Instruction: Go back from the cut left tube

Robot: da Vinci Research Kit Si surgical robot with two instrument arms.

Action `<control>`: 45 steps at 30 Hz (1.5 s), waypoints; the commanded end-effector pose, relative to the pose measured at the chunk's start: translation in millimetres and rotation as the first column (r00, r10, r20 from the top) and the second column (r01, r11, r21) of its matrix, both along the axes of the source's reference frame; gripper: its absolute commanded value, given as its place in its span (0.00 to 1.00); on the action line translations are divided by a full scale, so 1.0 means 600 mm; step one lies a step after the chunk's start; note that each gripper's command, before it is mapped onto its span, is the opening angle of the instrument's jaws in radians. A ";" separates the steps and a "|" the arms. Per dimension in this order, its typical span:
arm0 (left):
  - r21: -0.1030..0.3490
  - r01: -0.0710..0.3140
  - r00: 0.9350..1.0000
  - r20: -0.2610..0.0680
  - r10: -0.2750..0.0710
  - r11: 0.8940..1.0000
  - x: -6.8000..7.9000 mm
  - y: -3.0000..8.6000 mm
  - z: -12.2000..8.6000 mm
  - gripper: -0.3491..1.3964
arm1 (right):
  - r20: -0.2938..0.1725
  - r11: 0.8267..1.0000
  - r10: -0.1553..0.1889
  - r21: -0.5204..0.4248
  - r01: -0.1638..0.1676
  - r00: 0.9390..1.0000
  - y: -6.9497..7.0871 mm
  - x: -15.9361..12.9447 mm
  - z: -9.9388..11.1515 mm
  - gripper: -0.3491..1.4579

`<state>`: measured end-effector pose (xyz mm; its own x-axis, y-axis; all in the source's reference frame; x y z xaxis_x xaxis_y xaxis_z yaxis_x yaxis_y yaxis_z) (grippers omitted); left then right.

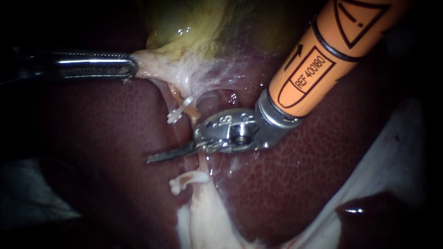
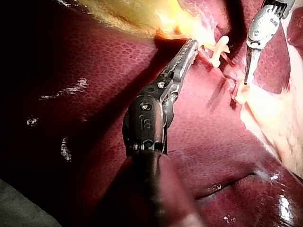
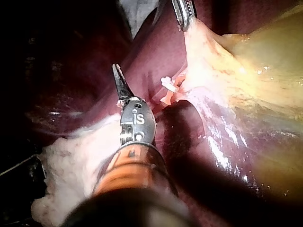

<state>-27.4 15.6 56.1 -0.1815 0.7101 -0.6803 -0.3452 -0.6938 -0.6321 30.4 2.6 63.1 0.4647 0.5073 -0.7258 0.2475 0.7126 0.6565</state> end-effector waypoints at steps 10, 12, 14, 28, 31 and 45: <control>0.000 0.000 1.000 -0.001 0.000 1.000 0.0001 0.0000 0.0000 0.00 | -0.031 0.999 -0.043 0.017 0.043 0.999 -0.0008 0.0012 0.0009 0.85; 0.000 0.000 1.000 -0.001 0.000 1.000 0.0001 0.0000 0.0000 0.00 | -0.033 1.000 0.002 0.027 -0.001 0.999 -0.0008 0.0017 0.0010 0.97; 0.000 0.000 1.000 -0.001 0.000 1.000 0.0001 -0.0001 0.0001 0.00 | -0.041 0.999 0.034 0.038 -0.032 0.999 -0.0008 0.0017 0.0010 0.98; -0.002 0.000 1.000 -0.001 0.000 1.000 0.0002 -0.0003 0.0007 0.00 | 0.045 0.973 0.220 -0.079 -0.217 0.974 -0.0027 -0.0150 -0.0056 0.98; -0.002 0.000 1.000 -0.001 0.000 1.000 0.0002 -0.0003 0.0008 0.00 | 0.088 0.958 0.232 -0.191 -0.212 0.969 -0.0016 -0.0207 -0.0079 0.98; -0.004 0.002 1.000 -0.003 -0.002 1.000 -0.0004 -0.0004 0.0013 0.00 | 0.363 0.890 0.271 -0.447 -0.089 0.892 0.0016 -0.0335 -0.0120 0.99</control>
<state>-27.7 15.3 57.0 -0.1818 0.7074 -0.6830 -0.3476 -0.6960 -0.6283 10.2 3.6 55.9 0.6918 0.3084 -0.6529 -0.1283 0.9423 0.3092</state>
